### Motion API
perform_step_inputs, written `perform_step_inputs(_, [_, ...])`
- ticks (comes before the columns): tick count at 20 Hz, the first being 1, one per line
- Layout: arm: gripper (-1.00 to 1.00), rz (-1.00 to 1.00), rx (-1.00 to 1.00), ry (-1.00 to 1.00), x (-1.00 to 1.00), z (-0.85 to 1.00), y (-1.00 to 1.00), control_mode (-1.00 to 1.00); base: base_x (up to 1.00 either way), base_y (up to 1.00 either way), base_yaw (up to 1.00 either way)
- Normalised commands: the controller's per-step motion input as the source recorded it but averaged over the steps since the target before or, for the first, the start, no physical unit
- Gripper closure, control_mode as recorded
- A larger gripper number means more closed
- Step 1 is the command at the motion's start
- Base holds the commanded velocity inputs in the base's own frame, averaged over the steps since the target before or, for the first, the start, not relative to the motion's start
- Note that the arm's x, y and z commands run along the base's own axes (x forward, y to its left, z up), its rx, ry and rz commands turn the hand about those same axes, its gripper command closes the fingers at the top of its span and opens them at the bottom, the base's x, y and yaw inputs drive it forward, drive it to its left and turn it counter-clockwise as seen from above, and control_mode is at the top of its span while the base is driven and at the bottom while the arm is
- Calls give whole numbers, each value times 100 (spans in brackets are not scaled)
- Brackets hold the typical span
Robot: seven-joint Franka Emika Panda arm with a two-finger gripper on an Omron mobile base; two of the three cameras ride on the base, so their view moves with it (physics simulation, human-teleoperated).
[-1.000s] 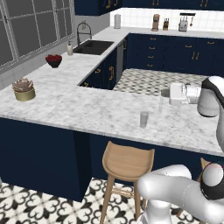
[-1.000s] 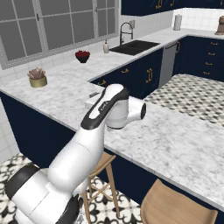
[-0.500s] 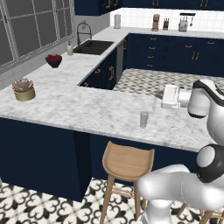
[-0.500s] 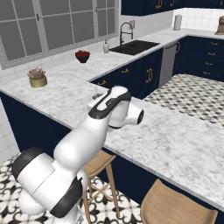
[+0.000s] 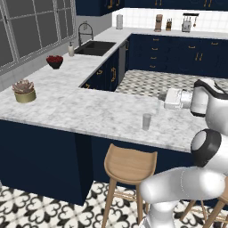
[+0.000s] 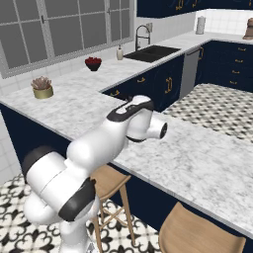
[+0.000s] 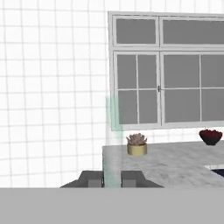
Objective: Take a straw from the drawer in front and place it inside the glass cup on the dining counter.
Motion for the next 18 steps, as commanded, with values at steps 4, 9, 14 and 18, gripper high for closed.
perform_step_inputs(4, [100,0,0,-8,14,-42,-4,-100,0,0,0])
perform_step_inputs(9, [100,0,0,-4,19,-11,0,-100,0,0,0])
perform_step_inputs(14, [100,0,1,-4,40,0,0,-100,0,0,0])
perform_step_inputs(18, [100,2,0,-4,32,-8,0,-100,0,0,0])
